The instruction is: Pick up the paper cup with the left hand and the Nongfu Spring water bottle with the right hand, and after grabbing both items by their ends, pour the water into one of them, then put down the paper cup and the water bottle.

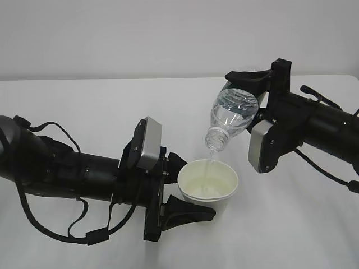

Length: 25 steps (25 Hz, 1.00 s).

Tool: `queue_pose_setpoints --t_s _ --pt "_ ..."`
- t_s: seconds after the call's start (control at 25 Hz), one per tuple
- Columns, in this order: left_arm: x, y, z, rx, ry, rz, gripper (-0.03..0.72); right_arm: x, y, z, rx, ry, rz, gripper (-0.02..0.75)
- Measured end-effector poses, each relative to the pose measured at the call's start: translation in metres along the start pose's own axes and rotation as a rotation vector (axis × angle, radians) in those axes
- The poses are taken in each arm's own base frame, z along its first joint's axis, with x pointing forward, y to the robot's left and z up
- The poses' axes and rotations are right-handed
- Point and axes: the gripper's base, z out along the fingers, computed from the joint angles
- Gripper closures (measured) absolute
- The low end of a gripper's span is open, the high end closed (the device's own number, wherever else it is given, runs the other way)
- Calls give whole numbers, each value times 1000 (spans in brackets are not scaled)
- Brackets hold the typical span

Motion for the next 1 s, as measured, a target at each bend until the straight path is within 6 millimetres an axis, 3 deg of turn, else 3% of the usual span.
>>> queue_pose_setpoints --t_s 1.0 --pt "0 0 0 -2 -1 -1 205 0 0 0 1 0 -4 274"
